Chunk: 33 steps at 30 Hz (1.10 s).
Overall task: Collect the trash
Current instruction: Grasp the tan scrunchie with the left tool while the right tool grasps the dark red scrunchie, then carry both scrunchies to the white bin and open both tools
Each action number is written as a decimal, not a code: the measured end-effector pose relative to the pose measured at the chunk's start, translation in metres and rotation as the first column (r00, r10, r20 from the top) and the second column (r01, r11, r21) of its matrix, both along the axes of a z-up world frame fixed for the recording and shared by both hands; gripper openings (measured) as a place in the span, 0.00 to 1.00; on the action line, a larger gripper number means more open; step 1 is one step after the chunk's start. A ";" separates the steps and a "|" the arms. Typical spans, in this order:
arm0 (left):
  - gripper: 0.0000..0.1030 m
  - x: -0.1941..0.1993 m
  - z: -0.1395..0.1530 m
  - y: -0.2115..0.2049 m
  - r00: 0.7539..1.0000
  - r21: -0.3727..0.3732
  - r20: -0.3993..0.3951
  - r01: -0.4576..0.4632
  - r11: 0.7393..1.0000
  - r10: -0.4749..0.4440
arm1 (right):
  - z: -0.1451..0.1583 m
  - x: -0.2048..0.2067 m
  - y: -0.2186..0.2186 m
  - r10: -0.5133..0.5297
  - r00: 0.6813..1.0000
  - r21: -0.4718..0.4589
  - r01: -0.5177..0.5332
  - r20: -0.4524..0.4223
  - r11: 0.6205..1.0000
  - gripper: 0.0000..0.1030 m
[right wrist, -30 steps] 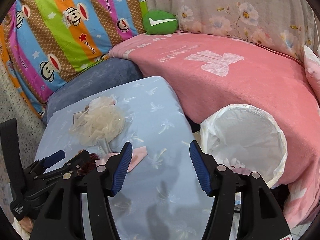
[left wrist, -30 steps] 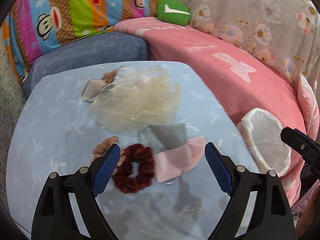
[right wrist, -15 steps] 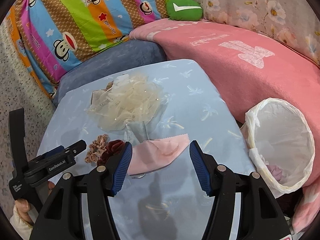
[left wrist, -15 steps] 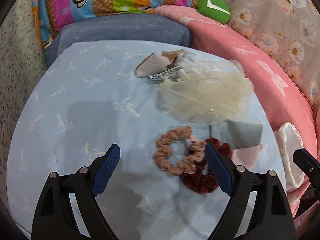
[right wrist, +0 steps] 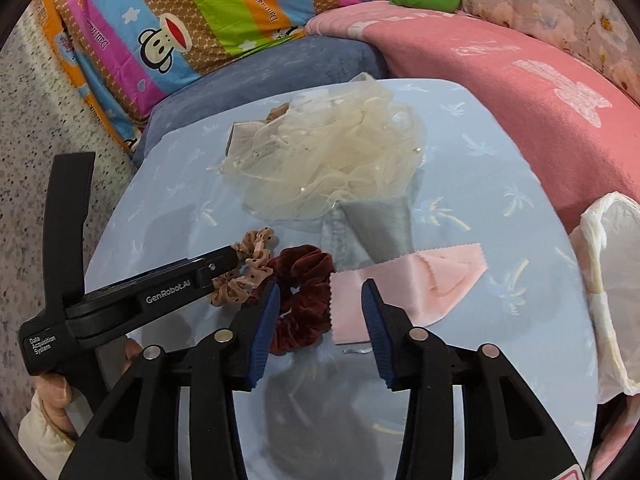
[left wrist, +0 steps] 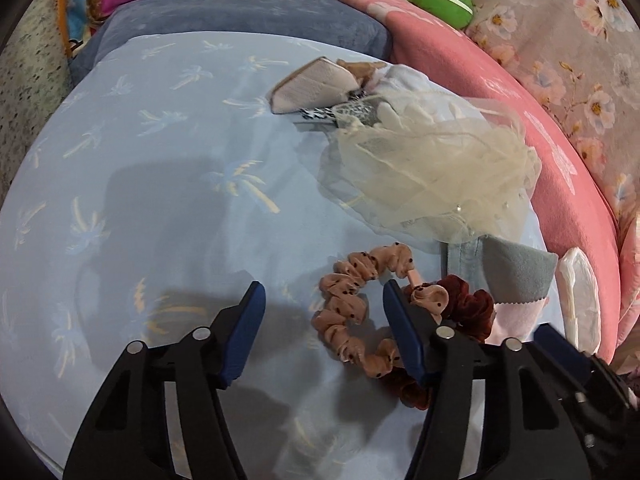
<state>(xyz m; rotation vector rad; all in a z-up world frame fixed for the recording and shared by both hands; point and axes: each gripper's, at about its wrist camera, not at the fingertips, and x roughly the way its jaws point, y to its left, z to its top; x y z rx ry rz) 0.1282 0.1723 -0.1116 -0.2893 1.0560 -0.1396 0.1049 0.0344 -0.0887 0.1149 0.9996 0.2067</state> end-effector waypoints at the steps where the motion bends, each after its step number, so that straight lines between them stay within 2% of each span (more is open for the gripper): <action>1: 0.48 0.001 -0.002 -0.001 1.000 0.001 -0.005 0.009 1.000 -0.008 | -0.005 0.002 0.003 0.007 1.000 0.001 -0.007 -0.016 1.000 0.24; 3: 0.34 0.003 -0.006 -0.003 0.999 -0.004 -0.026 0.020 1.000 -0.020 | -0.014 0.006 0.009 0.019 0.999 0.003 -0.019 -0.042 1.000 0.19; 9: 0.18 0.002 -0.007 -0.002 0.998 -0.015 -0.029 0.048 0.999 -0.048 | -0.036 0.013 0.013 0.027 0.996 0.011 -0.026 -0.088 1.000 0.16; 15: 0.14 0.000 0.002 -0.006 0.998 -0.016 -0.017 0.058 0.998 -0.058 | -0.028 0.013 0.014 0.038 0.998 0.010 -0.037 -0.056 0.999 0.07; 25: 0.13 -0.014 0.055 -0.019 0.991 0.002 0.111 0.079 0.997 -0.079 | 0.034 -0.007 -0.005 0.023 0.995 0.041 -0.027 0.099 0.999 0.06; 33: 0.13 -0.021 0.107 -0.054 0.964 0.014 0.233 0.127 0.992 -0.127 | 0.103 -0.027 -0.047 -0.053 0.967 0.080 0.034 0.250 0.996 0.06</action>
